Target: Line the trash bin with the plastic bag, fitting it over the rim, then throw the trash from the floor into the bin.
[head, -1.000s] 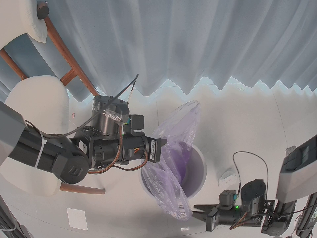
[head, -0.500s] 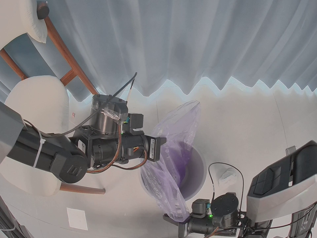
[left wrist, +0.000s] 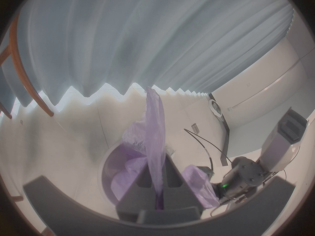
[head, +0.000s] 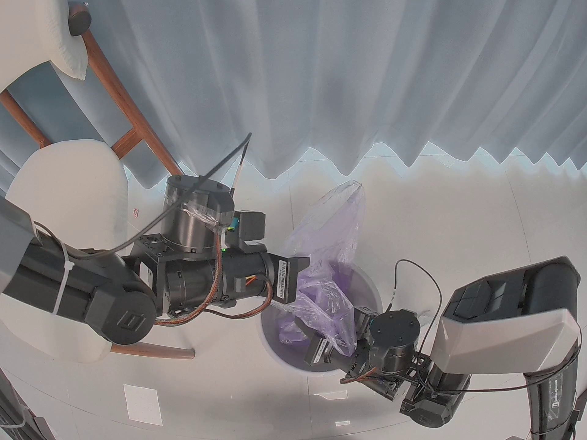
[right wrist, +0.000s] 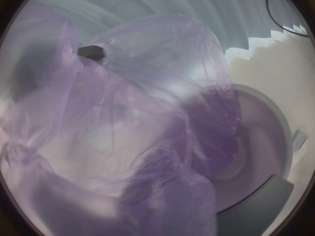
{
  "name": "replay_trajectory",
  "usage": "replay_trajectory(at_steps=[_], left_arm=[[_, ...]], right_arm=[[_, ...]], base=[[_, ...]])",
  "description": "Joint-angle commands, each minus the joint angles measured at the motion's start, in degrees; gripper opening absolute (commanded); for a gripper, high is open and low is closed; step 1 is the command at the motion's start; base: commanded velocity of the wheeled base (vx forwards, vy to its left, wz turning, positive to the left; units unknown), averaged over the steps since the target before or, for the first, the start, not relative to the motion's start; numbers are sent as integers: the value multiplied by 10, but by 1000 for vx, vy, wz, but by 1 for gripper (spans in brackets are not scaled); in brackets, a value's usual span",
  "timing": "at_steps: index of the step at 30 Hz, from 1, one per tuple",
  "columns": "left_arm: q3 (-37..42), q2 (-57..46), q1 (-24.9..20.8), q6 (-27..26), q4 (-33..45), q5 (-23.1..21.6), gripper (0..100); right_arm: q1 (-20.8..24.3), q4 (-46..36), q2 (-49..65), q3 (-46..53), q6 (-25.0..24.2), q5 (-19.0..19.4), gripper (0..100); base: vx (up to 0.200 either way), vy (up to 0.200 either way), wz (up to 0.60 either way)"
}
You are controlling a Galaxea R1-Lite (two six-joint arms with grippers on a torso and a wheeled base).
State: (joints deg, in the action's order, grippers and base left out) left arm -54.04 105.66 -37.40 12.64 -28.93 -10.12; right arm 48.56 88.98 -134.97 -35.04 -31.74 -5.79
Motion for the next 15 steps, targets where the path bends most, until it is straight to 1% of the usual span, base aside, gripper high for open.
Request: replay_trajectory(at_steps=[1, 2, 3, 4, 5, 7, 8, 9, 10, 11, 13, 14, 15], left_arm=[[11, -5, -12, -2, 0, 0, 0], [15, -5, -15, -2, -1, 0, 0], [16, -5, -15, -2, 0, 0, 0], [25, -8, -22, -2, -1, 0, 0], [25, -8, -22, -2, -1, 0, 0], [38, -11, -28, -2, -1, 0, 0], [46, -12, -28, -3, 0, 0, 0], [46, -12, -28, -3, 0, 0, 0], [52, -12, -28, -3, 0, 1, 0], [56, -15, -23, -3, 0, 1, 0], [60, -18, -21, -5, 0, 1, 0], [61, -20, -21, -5, 0, 1, 0], [61, -20, -21, -5, 0, 1, 0]], right_arm=[[-21, 8, -41, -10, 22, -18, 0], [-22, 8, -48, -10, 31, -27, 0], [-22, 8, -48, -10, 32, -28, 0], [-20, 9, -48, -5, 33, -39, 0], [-20, 9, -48, -5, 33, -39, 0], [-3, 8, -27, 8, 19, -39, 0], [19, 5, 0, 26, 3, -39, 0], [19, 5, 0, 26, 3, -39, 0], [41, 4, 23, 50, -17, -38, 0], [77, 3, 59, 95, -44, -38, 0], [122, 5, 108, 165, -59, -34, 0], [138, 6, 135, 198, -61, -30, 0], [138, 6, 135, 198, -61, -30, 0]], base=[[0, 0, 0], [0, 0, 0], [0, 0, 0], [0, 0, 0], [0, 0, 0], [0, 0, 0], [0, 0, 0], [0, 0, 0], [0, 0, 0], [0, 0, 0], [0, 0, 0], [0, 0, 0], [0, 0, 0]])
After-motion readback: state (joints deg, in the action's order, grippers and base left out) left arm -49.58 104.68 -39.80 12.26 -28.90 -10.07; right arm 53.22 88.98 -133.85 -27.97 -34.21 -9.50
